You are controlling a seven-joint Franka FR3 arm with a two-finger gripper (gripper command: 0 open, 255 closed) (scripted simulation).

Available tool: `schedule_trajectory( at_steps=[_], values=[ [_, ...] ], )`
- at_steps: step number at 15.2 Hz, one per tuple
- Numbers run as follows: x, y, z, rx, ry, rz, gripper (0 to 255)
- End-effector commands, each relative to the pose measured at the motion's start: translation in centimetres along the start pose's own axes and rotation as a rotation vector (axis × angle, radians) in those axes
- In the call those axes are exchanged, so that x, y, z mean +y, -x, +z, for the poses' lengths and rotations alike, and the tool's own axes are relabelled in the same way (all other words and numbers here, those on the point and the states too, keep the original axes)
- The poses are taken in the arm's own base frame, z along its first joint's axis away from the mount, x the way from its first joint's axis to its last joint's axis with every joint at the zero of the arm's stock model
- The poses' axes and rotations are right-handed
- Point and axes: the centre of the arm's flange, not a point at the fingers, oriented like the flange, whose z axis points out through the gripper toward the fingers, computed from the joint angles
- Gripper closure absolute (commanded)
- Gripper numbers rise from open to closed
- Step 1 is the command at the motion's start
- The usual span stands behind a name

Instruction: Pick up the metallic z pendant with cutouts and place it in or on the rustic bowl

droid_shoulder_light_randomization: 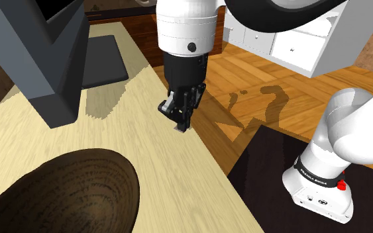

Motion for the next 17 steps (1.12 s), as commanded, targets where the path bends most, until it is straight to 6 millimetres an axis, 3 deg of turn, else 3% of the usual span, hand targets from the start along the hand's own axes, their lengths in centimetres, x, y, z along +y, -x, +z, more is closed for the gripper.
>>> schedule_trajectory(
  at_steps=[1,17],
  values=[
    [0.0,0.0,0.0,0.000,0.000,0.000,255],
    [-0.4,-0.5,-8.4,0.000,0.000,0.000,255]
  ],
)
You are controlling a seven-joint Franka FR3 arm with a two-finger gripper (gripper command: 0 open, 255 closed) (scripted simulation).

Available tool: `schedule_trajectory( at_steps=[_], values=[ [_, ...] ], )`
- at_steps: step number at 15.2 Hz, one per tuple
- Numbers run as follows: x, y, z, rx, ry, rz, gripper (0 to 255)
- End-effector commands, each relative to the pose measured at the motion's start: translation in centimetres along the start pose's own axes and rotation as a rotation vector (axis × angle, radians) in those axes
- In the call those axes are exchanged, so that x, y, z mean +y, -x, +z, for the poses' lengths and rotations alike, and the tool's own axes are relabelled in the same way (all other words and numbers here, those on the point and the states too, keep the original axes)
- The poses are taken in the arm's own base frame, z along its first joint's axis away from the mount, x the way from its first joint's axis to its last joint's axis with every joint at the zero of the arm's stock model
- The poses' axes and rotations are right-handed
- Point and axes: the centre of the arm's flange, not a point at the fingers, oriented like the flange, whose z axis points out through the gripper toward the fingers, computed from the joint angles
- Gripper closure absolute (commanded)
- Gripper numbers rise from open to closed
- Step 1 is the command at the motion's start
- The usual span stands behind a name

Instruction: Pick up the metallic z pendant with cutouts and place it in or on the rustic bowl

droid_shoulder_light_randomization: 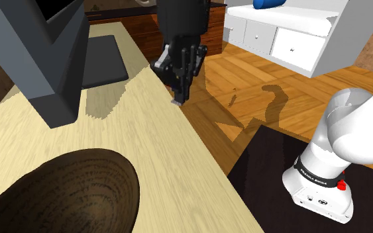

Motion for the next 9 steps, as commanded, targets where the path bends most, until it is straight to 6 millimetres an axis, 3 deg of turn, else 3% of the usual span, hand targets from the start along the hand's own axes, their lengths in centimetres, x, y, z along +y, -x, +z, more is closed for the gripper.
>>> schedule_trajectory(
  at_steps=[1,9],
  values=[
    [-0.1,-0.1,-1.1,0.000,0.000,0.000,255],
    [-0.3,-0.3,-5.3,0.000,0.000,0.000,255]
  ],
)
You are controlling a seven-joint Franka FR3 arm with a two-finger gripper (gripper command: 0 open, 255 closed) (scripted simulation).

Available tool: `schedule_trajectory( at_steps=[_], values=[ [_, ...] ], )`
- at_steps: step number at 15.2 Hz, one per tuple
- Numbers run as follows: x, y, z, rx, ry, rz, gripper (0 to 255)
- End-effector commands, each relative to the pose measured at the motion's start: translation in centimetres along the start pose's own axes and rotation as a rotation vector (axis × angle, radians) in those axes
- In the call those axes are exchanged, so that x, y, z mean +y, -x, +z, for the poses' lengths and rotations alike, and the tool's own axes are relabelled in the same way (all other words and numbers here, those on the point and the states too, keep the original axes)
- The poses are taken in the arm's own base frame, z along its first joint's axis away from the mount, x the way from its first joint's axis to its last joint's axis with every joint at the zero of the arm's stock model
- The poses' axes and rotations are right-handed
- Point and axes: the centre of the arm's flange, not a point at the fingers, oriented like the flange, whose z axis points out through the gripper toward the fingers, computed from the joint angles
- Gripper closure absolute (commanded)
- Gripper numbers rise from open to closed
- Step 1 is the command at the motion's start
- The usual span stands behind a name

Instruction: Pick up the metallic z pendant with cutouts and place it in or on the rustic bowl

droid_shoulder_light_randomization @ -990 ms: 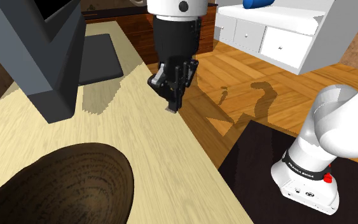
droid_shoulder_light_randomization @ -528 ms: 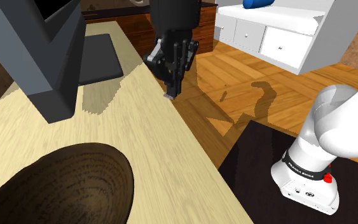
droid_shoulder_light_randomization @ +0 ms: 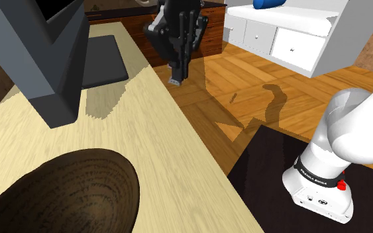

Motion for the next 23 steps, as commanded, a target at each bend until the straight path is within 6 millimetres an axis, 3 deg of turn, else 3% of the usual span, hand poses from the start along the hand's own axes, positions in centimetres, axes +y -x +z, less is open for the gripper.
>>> schedule_trajectory(
  at_steps=[1,4,21,22,23],
  values=[
    [-0.1,0.0,-1.1,0.000,0.000,0.000,255],
    [-0.2,-0.1,-2.4,0.000,0.000,0.000,255],
    [-22.6,1.1,-1.8,0.000,0.000,0.000,255],
    [-24.6,1.2,-1.7,0.000,0.000,0.000,255],
    [-24.6,1.2,-1.2,0.000,0.000,0.000,255]
  ],
)
